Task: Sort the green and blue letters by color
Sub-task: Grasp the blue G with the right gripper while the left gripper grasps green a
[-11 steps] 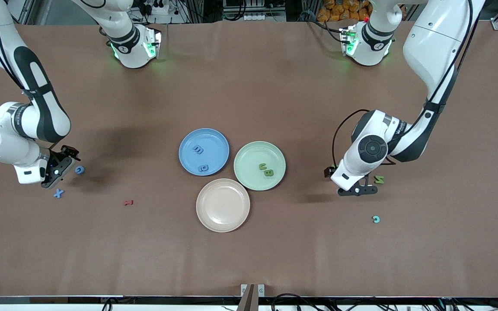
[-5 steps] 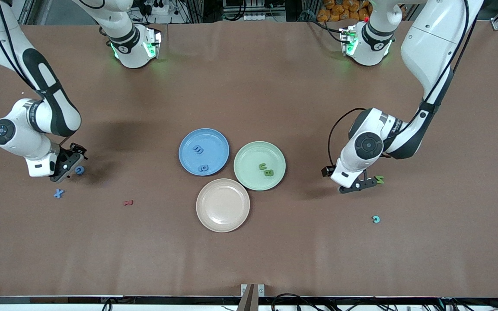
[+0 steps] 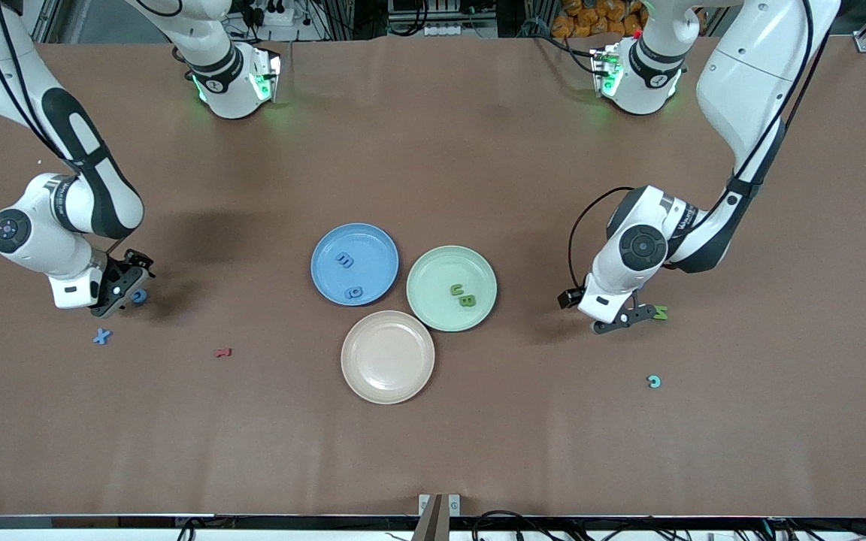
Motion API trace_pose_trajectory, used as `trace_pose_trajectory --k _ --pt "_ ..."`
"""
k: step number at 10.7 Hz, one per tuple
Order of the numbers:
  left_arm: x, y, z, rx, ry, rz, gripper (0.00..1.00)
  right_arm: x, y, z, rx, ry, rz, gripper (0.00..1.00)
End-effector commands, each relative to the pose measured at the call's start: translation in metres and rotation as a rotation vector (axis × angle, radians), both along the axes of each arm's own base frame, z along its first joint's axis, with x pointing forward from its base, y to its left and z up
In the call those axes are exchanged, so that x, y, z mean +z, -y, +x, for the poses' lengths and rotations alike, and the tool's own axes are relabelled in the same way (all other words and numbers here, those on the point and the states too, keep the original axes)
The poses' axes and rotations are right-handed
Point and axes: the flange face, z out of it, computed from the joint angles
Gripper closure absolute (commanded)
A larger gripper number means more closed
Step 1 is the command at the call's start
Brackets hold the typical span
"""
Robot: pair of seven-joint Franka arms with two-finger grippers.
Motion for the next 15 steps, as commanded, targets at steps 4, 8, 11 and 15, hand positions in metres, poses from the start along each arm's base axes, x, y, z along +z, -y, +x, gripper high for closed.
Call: trace_pose_trajectory --k 4,8,11,15 --pt "-0.002 -0.001 -0.015 0.05 0.041 -0.028 0.21 -0.007 0.003 0.004 0.004 0.01 -0.001 0.12" --pt "0.0 -0.002 -0.018 0.049 0.041 -0.026 0.4 -0.002 0.005 0.01 0.085 0.019 -0.005 1.0" --pt "0.001 -0.004 -0.021 0.052 0.039 -0.021 0.54 0.004 0.005 0.017 0.078 0.028 -0.007 1.0" --pt "0.003 0.002 -0.023 0.043 0.041 -0.027 1.0 0.027 -0.031 0.049 0.097 0.005 -0.002 1.0"
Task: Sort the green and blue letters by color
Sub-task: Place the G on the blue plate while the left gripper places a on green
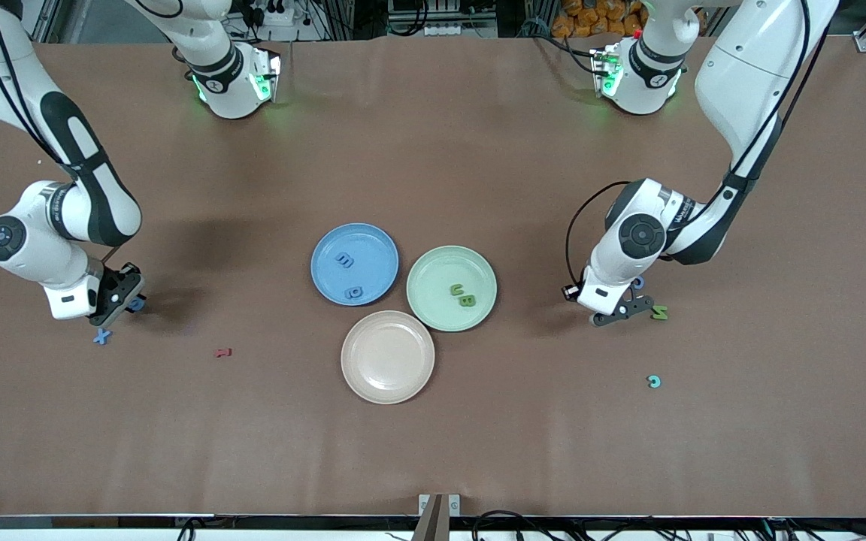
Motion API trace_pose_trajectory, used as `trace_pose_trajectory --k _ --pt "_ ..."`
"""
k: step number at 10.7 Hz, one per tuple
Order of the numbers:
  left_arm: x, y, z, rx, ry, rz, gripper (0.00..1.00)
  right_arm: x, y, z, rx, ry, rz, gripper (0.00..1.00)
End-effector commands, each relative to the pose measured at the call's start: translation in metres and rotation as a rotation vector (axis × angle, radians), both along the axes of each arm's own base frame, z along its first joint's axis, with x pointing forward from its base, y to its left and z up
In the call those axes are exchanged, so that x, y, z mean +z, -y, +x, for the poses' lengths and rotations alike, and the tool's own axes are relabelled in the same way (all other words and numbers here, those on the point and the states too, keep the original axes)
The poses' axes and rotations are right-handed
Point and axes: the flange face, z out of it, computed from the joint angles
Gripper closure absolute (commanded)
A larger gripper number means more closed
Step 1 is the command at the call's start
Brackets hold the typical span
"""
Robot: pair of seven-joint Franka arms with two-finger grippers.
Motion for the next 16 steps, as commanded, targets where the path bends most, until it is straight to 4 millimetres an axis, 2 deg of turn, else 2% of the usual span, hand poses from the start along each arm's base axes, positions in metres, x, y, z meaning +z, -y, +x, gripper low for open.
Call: trace_pose_trajectory --k 1,4,7,8,9,10,11,13,14,15,16 --pt "0.007 0.001 -0.007 0.014 0.011 -0.001 1.0 0.015 -0.036 0.026 -0.001 -0.039 -0.001 1.0" --pt "0.03 0.026 0.0 0.009 0.054 -0.029 1.0 0.017 -0.096 0.03 -0.054 -0.079 0.0 1.0" --pt "0.067 0.071 0.013 -0.021 0.12 -0.093 1.0 0.033 -0.168 0.031 -0.19 -0.142 0.015 1.0" --pt "0.074 0.092 0.011 -0.015 0.129 -0.117 1.0 0.043 -0.193 0.029 -0.237 -0.177 0.014 1.0" --pt "0.072 0.119 0.003 -0.036 0.124 -0.133 1.0 0.056 -0.219 0.026 -0.288 -0.215 0.003 1.0" --pt "0.07 0.153 -0.01 -0.041 0.12 -0.148 1.0 0.069 -0.246 0.022 -0.335 -0.238 -0.005 1.0" --pt "0.07 0.182 -0.014 -0.028 0.123 -0.17 1.0 0.079 -0.275 0.017 -0.384 -0.251 -0.011 1.0" --pt "0.063 0.223 -0.02 0.006 0.118 -0.201 1.0 0.09 -0.33 0.002 -0.481 -0.261 -0.015 1.0" --pt "0.06 0.235 -0.024 0.016 0.118 -0.205 0.8 0.094 -0.355 -0.007 -0.545 -0.26 -0.015 1.0" --pt "0.058 0.229 -0.019 0.023 0.131 -0.186 0.16 0.096 -0.382 -0.017 -0.599 -0.26 -0.02 1.0" --pt "0.059 0.227 -0.018 0.01 0.144 -0.176 0.0 0.095 -0.4 -0.026 -0.639 -0.259 -0.032 1.0"
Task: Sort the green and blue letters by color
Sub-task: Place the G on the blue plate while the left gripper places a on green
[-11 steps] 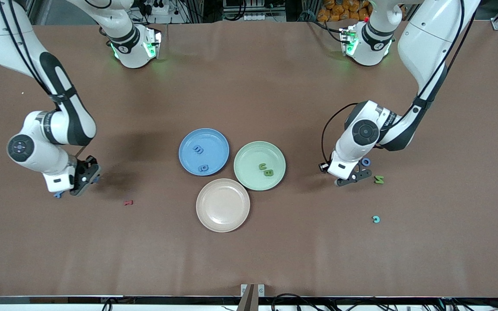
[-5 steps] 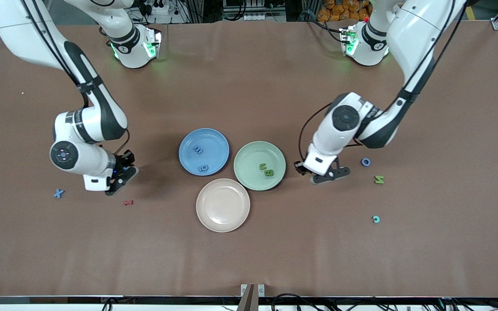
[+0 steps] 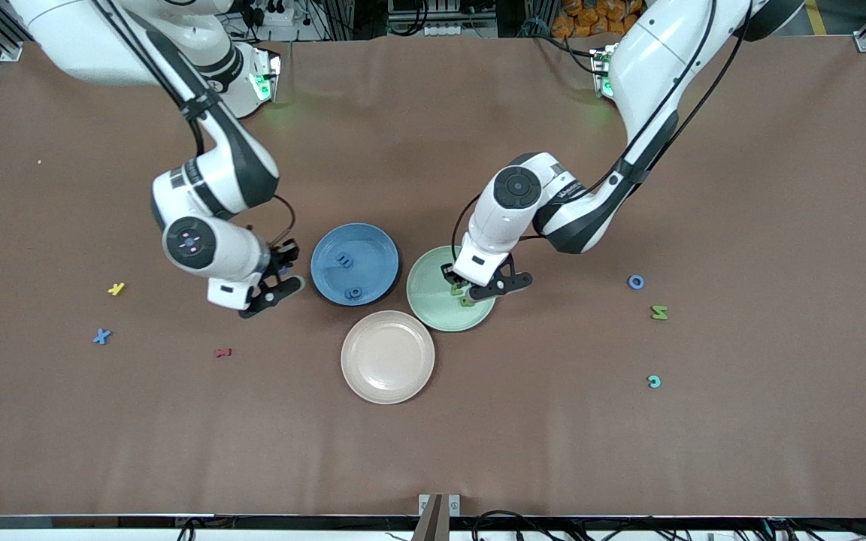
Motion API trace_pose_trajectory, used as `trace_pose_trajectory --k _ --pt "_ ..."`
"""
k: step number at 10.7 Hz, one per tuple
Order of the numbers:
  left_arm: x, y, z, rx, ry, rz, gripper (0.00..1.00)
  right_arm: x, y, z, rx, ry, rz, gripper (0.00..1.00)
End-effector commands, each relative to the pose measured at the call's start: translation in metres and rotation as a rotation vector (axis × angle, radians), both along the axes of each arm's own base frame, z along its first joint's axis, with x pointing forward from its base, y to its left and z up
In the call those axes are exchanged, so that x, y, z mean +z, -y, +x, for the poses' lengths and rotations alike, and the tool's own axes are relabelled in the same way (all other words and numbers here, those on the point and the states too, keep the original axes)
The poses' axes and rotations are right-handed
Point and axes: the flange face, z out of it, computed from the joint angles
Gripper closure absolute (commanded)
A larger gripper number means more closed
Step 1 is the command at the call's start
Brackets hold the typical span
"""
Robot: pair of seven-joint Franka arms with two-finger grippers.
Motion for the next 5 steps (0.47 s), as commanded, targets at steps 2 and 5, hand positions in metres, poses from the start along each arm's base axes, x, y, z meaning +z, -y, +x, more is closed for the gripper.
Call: trace_pose_trajectory --k 2,5 --pt "0.007 -0.018 0.022 0.028 0.026 0.055 0.0 0.004 -0.067 -0.032 -0.165 -0.009 -0.057 0.78" --pt "0.052 -0.087 0.057 -0.102 0.024 0.199 0.0 0.005 -0.075 -0.034 -0.23 -0.006 -0.08 0.0"
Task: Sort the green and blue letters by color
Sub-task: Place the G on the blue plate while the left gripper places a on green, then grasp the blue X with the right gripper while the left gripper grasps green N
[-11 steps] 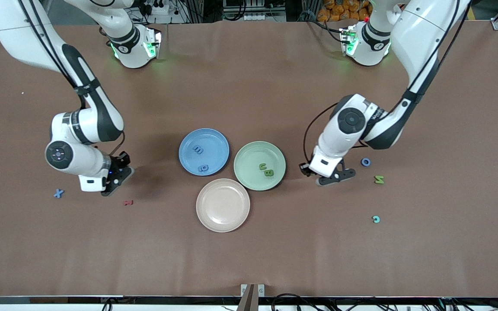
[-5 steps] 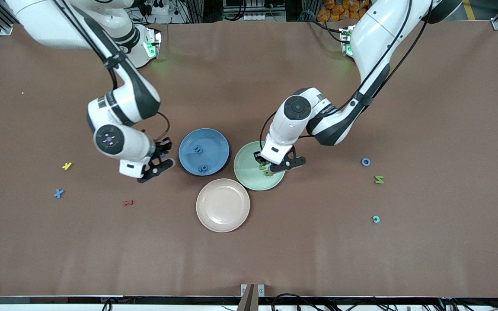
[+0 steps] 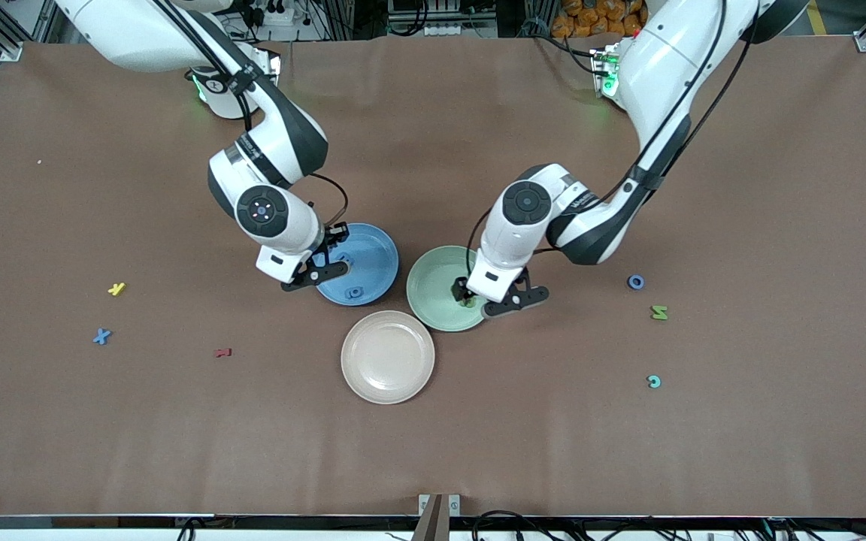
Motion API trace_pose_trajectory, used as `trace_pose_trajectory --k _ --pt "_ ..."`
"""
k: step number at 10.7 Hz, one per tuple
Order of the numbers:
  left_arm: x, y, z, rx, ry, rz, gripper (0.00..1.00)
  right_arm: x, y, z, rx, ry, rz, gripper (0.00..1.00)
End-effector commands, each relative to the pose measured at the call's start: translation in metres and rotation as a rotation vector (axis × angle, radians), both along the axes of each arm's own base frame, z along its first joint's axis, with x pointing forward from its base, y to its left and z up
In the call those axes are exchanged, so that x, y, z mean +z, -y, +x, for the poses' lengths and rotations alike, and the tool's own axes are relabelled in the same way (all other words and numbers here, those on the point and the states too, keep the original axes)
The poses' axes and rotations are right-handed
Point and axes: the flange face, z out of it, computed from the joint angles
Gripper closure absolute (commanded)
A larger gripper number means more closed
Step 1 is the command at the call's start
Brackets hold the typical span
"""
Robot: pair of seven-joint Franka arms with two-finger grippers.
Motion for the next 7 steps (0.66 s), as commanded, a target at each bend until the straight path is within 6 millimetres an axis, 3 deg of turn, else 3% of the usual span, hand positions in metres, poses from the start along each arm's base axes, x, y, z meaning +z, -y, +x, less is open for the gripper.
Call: trace_pose_trajectory --k 1,3,4,5,7 --pt "0.053 -0.08 0.034 -0.144 -0.004 0.143 0.0 0.002 0.008 0.006 -0.047 -0.004 -0.008 0.0" --pt "0.062 -0.145 0.049 -0.219 -0.053 0.203 0.0 0.0 0.028 0.014 -0.038 -0.013 -0.013 0.0" --pt "0.062 -0.181 0.055 -0.211 -0.067 0.212 0.0 -0.001 0.054 0.026 -0.003 -0.021 0.001 0.0" --pt "0.06 -0.208 0.058 -0.225 -0.082 0.21 0.0 -0.002 0.085 0.038 0.041 -0.025 0.025 0.0" --pt "0.055 -0.285 0.069 -0.273 -0.112 0.173 0.0 -0.016 0.172 0.066 0.137 -0.007 0.01 0.0"
